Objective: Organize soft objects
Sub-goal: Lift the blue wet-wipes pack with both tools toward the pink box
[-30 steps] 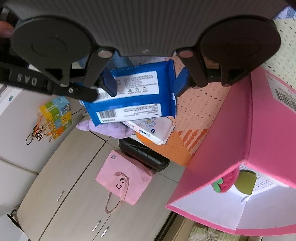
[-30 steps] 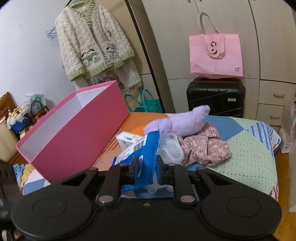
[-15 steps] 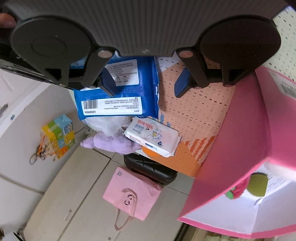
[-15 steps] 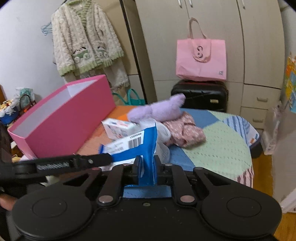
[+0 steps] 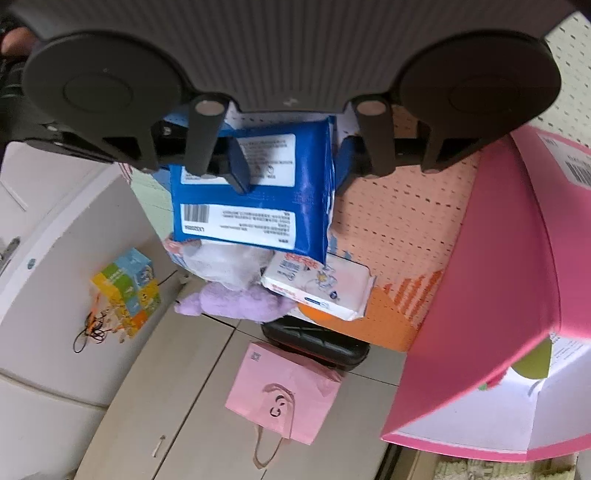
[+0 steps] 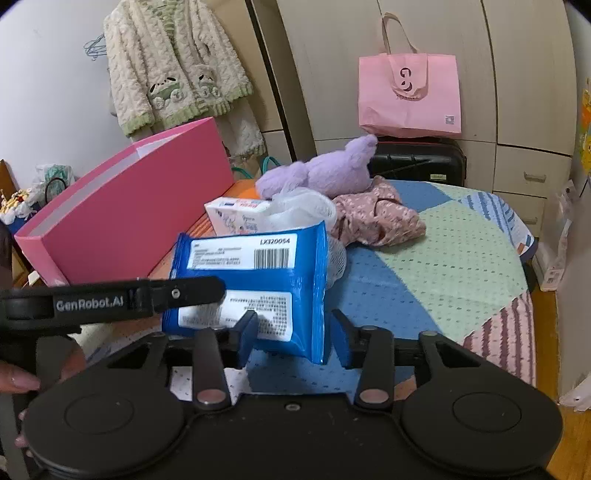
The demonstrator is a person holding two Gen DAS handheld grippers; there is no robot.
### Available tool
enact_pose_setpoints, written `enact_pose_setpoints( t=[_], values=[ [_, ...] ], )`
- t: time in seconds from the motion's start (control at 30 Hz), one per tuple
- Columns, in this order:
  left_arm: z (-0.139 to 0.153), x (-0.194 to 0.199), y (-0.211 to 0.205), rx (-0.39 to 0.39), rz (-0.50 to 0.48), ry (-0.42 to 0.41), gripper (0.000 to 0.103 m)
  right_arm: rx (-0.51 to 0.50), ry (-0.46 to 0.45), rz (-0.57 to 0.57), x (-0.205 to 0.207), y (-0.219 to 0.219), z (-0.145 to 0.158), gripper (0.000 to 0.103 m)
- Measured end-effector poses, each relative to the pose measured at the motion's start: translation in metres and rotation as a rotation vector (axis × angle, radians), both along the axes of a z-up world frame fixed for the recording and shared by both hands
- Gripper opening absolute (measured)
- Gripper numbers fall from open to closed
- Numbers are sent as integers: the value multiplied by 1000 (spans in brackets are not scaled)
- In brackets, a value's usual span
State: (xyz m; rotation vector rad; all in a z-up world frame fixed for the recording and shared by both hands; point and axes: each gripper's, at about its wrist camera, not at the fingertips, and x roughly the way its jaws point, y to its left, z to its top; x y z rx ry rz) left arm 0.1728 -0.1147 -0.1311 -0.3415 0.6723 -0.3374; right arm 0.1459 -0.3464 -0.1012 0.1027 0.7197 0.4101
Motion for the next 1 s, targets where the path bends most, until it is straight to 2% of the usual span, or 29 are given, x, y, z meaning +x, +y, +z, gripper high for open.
enact_pose_setpoints(
  t=[0.1, 0.23, 0.37, 0.57, 0.67, 0.87, 1.0],
  values=[
    [-1, -5, -2, -5, -28, -7, 41, 9, -18, 0, -3, 4, -3, 49],
    [-1, -7, 2, -30, -56, 1, 41, -66, -95, -6, -14, 20, -1, 52],
    [1, -10, 2, -21, -69, 12, 41, -80, -108, -21, -20, 26, 1, 54],
    [5, -18, 5, -11, -93, 45, 41, -78, -101, -58, -31, 33, 2, 56],
    [9, -22, 5, 20, -114, 67, 40, -81, -90, -84, -39, 36, 2, 56],
    [18, -28, 18, 43, -198, 120, 40, -68, -51, -123, -53, 45, 6, 58],
    [27, -36, 29, 78, -256, 113, 40, -77, -27, -134, -65, 56, 12, 59]
  ],
)
